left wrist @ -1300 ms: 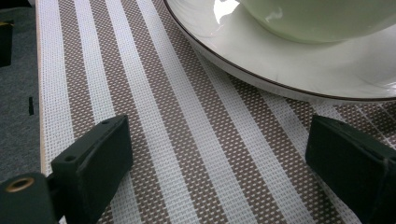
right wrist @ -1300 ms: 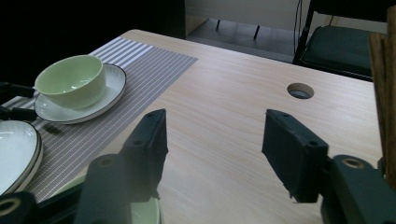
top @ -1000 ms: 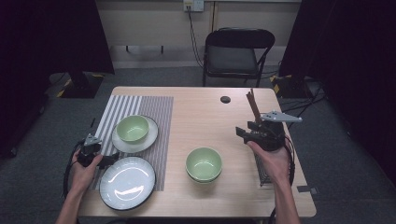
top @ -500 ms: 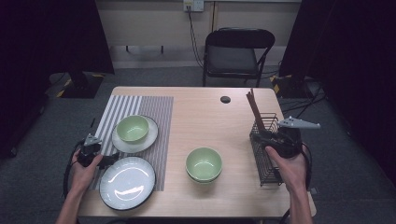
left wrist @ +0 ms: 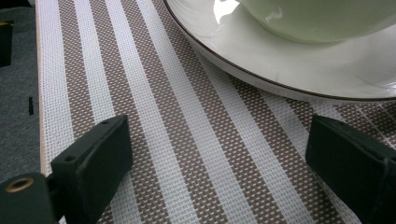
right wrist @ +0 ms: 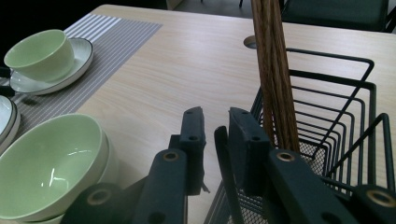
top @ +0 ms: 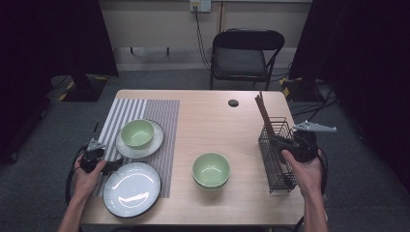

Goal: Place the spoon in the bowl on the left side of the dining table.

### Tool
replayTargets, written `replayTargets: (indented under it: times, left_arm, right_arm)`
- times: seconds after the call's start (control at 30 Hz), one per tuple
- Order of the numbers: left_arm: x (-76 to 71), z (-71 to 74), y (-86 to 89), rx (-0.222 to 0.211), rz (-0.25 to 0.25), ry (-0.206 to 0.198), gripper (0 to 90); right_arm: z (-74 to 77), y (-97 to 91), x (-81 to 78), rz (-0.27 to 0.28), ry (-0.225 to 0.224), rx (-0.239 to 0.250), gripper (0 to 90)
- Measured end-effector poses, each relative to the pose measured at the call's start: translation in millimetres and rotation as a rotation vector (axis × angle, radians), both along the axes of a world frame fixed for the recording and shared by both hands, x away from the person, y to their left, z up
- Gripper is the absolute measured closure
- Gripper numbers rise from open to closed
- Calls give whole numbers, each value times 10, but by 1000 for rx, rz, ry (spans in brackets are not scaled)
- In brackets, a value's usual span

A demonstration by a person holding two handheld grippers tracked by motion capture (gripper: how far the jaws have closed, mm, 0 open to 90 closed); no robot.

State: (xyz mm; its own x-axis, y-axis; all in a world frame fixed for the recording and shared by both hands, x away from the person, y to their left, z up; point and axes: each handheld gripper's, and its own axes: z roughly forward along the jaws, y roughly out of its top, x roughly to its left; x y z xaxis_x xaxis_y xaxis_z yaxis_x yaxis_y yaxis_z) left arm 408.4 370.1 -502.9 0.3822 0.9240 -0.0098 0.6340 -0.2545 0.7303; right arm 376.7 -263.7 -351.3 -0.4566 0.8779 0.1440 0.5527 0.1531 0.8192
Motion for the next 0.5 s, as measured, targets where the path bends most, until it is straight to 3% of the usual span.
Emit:
replayTargets:
  times: [0.5]
  left_arm:
    - [0, 1, 3, 4, -2, 0, 68]
  right_arm:
    - [-27, -8, 62, 14, 22, -20, 850]
